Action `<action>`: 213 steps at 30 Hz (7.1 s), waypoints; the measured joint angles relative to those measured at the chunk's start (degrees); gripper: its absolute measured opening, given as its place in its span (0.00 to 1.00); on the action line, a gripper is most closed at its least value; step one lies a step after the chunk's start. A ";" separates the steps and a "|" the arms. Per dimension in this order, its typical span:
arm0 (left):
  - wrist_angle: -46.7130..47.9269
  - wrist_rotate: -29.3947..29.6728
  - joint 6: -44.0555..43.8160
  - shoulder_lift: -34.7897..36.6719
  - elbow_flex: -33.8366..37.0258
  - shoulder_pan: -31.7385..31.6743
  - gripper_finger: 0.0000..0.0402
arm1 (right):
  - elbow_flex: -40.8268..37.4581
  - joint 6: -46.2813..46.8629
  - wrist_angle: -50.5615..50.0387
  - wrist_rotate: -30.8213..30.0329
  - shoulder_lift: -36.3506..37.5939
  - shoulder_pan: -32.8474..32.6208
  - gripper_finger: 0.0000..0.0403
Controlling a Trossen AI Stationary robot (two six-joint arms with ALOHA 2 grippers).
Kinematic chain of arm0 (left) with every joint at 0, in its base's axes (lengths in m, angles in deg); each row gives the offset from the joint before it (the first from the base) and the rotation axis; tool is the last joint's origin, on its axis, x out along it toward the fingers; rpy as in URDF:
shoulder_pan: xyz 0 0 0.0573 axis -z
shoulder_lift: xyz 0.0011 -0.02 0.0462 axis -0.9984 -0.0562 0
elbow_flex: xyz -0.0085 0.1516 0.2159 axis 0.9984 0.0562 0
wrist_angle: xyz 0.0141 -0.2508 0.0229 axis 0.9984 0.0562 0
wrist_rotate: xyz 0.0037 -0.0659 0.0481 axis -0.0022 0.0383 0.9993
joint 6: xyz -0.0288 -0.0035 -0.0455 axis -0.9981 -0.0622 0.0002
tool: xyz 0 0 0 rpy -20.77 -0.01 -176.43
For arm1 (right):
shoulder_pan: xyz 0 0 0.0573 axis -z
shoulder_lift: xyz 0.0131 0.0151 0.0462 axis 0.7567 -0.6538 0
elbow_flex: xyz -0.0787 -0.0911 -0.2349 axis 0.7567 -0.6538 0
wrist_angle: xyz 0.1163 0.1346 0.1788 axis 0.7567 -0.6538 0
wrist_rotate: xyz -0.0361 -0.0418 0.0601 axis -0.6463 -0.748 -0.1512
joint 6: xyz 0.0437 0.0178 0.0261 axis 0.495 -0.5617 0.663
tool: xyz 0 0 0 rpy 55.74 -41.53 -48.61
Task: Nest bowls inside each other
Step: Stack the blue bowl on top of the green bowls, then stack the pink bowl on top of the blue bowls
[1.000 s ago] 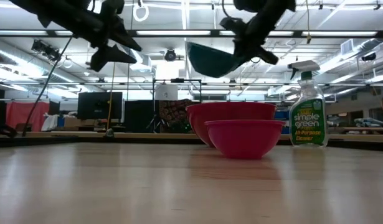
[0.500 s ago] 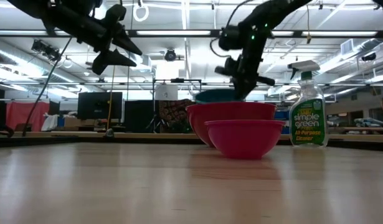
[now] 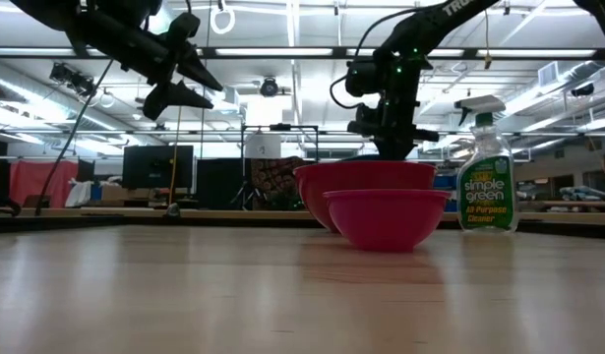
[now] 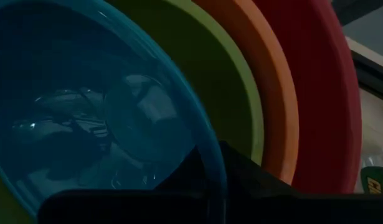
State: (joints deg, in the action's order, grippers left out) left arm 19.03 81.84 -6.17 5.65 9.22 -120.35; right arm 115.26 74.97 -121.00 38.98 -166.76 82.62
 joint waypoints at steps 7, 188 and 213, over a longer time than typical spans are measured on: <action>-0.07 0.00 -0.11 0.00 0.00 -0.01 0.48 | 0.00 -2.90 -0.14 1.10 0.07 -0.02 0.19; 0.05 -2.93 4.26 0.11 -0.02 -0.16 0.48 | -6.97 -14.50 5.58 -1.02 4.86 0.85 0.44; 9.49 -8.18 7.24 0.15 -0.02 2.51 0.48 | -6.97 -10.45 10.85 14.69 7.22 -30.51 0.45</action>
State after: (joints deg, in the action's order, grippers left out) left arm 28.53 73.65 1.06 5.80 9.19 -117.84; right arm 108.29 64.51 -110.16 53.66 -159.54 52.12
